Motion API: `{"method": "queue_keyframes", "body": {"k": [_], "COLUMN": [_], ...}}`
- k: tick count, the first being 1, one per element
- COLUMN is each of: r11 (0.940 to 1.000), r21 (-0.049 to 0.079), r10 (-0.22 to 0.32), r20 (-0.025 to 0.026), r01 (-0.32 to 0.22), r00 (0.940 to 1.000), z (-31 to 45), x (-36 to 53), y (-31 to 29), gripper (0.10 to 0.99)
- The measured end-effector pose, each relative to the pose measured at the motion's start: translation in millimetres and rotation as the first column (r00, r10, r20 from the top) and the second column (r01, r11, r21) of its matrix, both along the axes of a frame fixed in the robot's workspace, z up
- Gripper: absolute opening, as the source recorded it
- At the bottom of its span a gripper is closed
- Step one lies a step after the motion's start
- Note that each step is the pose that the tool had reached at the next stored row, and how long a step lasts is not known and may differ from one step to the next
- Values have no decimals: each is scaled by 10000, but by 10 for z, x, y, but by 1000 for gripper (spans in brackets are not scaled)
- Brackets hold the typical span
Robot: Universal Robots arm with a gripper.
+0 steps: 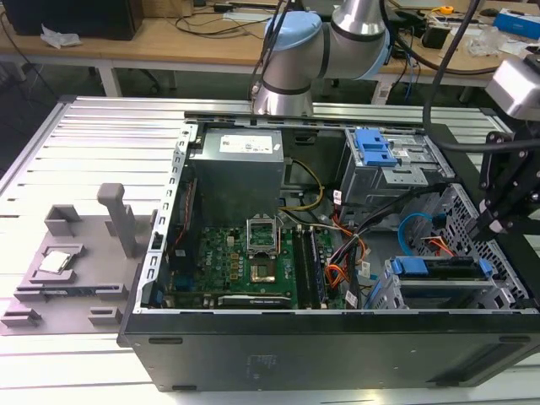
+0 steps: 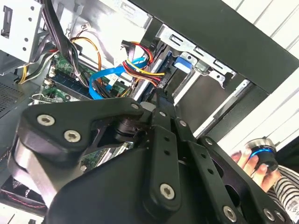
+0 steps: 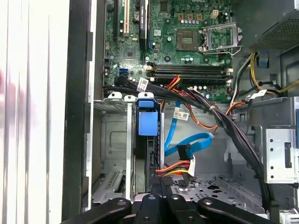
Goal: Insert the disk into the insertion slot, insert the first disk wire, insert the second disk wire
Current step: 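Insert the first disk wire, then insert the second disk wire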
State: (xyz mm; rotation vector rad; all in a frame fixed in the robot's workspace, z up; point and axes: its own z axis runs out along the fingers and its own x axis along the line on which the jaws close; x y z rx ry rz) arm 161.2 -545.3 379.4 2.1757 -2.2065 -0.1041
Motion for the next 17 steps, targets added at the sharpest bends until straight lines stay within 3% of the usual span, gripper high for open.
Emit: {"method": "queue_keyframes", "body": {"k": [6,9,11,12,13,15,17], "r11": [10000,10000,10000,10000,10000,10000,10000], "r21": [-2,-2,-1,0,-1,0,-1], "r10": [0,0,0,0,-1,1,4], "r20": [0,0,0,0,0,0,0], "r01": [0,0,0,0,1,-1,-4], "r00": [10000,10000,10000,10000,10000,10000,10000], "z": [4,5,4,1,0,-6,-10], "x": [0,-1,-5,-14,-22,-104,-181], "y": [0,2,54,161,193,242,250], "gripper": [114,302,302,302,302,302,302]}}
